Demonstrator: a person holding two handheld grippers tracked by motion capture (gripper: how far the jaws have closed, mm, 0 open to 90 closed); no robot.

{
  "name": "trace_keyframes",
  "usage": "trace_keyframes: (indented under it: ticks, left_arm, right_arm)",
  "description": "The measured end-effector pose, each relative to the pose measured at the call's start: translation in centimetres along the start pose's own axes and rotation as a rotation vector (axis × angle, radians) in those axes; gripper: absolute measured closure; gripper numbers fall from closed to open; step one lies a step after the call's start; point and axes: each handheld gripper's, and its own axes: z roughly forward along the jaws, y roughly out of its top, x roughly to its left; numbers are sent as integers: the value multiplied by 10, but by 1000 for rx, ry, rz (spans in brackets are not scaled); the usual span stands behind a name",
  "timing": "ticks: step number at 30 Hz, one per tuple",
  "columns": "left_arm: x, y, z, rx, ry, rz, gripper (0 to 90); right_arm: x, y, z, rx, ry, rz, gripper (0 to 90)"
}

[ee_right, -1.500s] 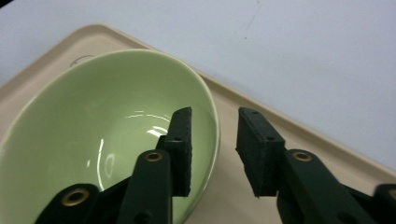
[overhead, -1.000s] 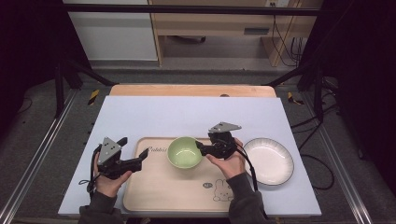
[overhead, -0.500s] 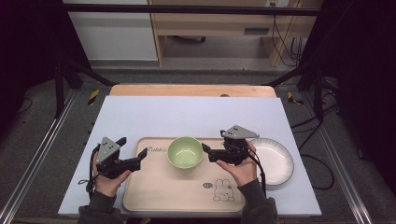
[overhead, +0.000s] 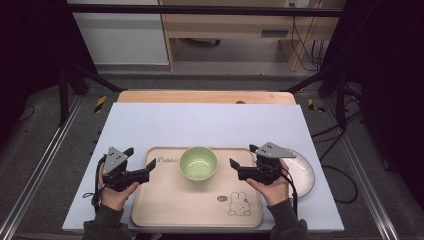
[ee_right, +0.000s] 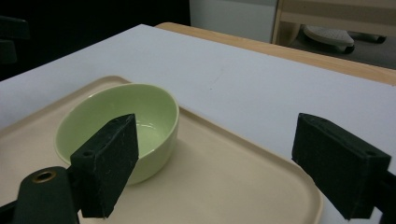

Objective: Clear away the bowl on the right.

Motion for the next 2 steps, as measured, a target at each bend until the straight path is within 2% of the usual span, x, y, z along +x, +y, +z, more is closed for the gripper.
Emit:
trace_keyframes:
  ticks: [2]
  left_arm:
    - [0, 0, 0, 4, 1, 0, 126]
  right_arm:
    - [-1, -2, -1, 3, -5, 7, 148]
